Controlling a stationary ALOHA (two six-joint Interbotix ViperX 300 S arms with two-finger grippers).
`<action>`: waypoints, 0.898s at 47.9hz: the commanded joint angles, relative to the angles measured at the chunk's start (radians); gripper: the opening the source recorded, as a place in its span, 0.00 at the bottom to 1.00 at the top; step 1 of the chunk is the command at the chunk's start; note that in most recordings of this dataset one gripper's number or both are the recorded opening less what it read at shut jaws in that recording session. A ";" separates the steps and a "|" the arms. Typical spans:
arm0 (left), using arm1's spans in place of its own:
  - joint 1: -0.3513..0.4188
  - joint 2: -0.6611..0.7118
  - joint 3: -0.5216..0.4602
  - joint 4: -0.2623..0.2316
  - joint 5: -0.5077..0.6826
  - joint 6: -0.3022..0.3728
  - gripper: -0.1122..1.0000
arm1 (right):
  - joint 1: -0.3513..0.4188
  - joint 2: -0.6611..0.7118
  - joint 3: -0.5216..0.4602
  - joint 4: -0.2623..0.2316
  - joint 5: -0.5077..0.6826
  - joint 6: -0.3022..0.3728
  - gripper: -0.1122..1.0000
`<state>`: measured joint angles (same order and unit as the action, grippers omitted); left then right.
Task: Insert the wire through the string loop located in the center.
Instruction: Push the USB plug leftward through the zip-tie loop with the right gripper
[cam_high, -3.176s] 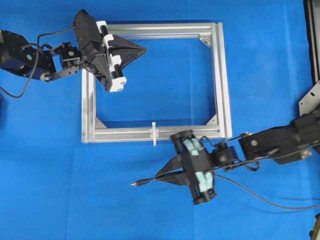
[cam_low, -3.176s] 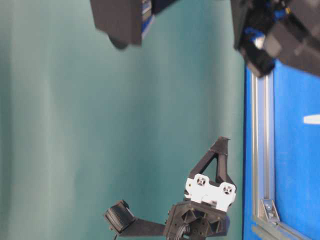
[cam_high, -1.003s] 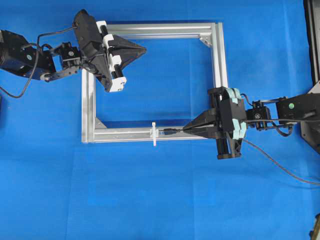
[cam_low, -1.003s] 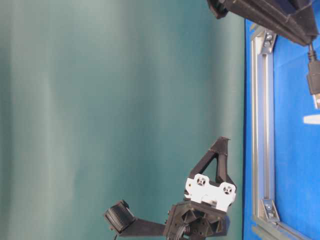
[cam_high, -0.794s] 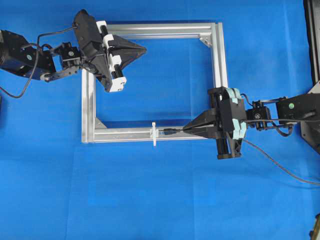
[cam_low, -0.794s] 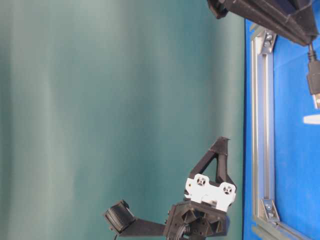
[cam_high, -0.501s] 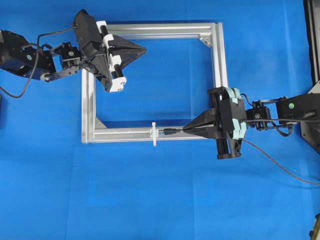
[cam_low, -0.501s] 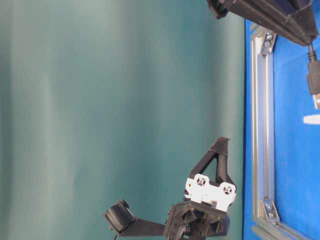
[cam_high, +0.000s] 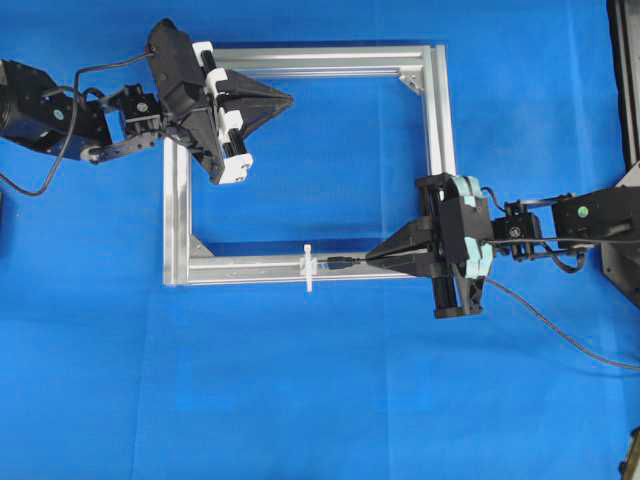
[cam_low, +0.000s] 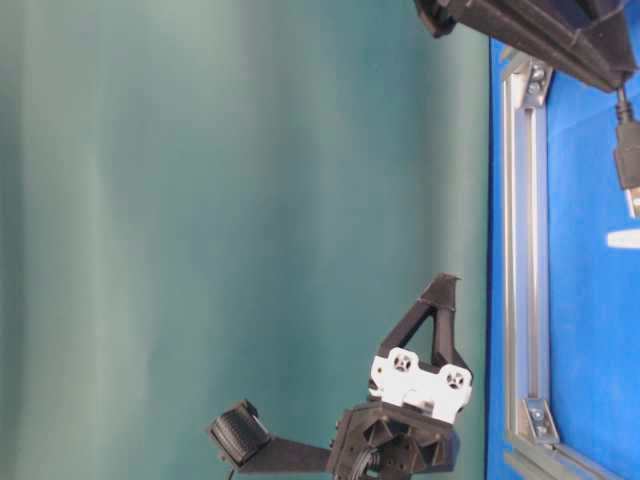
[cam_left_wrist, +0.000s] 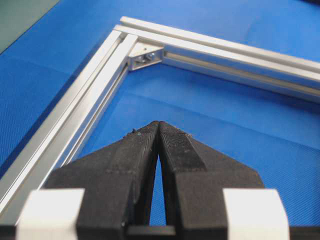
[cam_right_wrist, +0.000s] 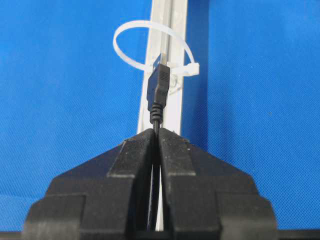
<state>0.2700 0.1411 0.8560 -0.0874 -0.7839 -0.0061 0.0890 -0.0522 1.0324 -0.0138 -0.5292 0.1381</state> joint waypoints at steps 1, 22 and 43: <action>0.000 -0.031 -0.008 0.002 -0.011 0.000 0.10 | -0.002 -0.009 -0.017 0.002 -0.008 -0.002 0.09; 0.000 -0.031 -0.008 0.002 -0.011 0.000 0.10 | -0.002 0.067 -0.095 0.002 -0.003 -0.002 0.09; 0.000 -0.031 -0.008 0.003 -0.011 0.000 0.10 | 0.000 0.178 -0.230 0.002 0.021 -0.002 0.09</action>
<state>0.2700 0.1427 0.8560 -0.0874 -0.7839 -0.0061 0.0890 0.1258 0.8360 -0.0138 -0.5108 0.1381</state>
